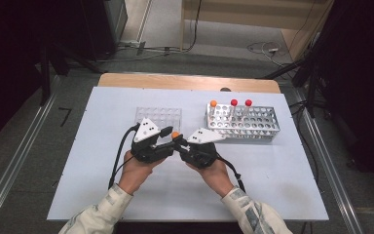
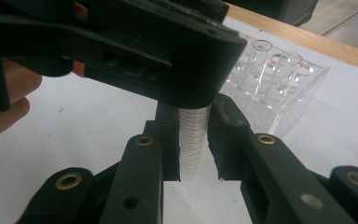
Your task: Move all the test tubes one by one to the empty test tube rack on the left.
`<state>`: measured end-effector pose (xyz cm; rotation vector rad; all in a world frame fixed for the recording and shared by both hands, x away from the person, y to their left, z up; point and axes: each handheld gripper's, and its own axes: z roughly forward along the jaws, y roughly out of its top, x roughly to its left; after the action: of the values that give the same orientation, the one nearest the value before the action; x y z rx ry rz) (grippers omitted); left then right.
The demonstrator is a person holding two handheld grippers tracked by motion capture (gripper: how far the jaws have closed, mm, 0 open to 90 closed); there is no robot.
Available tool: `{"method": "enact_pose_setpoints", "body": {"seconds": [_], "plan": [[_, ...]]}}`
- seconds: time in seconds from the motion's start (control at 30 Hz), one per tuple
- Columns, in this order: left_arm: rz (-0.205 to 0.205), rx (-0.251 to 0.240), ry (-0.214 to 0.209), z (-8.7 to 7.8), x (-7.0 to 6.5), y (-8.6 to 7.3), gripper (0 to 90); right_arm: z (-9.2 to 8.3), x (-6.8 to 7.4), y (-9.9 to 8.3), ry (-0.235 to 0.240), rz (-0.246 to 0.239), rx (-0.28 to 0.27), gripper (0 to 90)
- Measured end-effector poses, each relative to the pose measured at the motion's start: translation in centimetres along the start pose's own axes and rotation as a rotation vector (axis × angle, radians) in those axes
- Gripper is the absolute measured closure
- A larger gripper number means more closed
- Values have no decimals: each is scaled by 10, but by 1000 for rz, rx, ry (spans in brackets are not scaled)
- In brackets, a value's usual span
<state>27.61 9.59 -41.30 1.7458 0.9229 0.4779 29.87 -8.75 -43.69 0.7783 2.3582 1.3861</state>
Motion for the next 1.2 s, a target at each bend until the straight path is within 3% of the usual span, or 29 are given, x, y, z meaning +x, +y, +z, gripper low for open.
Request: {"method": "enact_pose_setpoints", "body": {"seconds": [0.17,0.4,0.6,0.77,1.2], "plan": [[10,4,-10,0,0,-1,673,0,0,0,1,2,-1,723],[14,11,-6,1,1,-1,695,1,0,0,0,2,2,712],[-3,5,16,0,6,0,699,2,-4,-1,5,16,31,425],[-29,-3,50,-3,15,3,699,1,-12,-2,-6,40,45,325],[-75,-30,96,-10,41,23,699,-4,-25,-3,-33,74,42,305]]}}
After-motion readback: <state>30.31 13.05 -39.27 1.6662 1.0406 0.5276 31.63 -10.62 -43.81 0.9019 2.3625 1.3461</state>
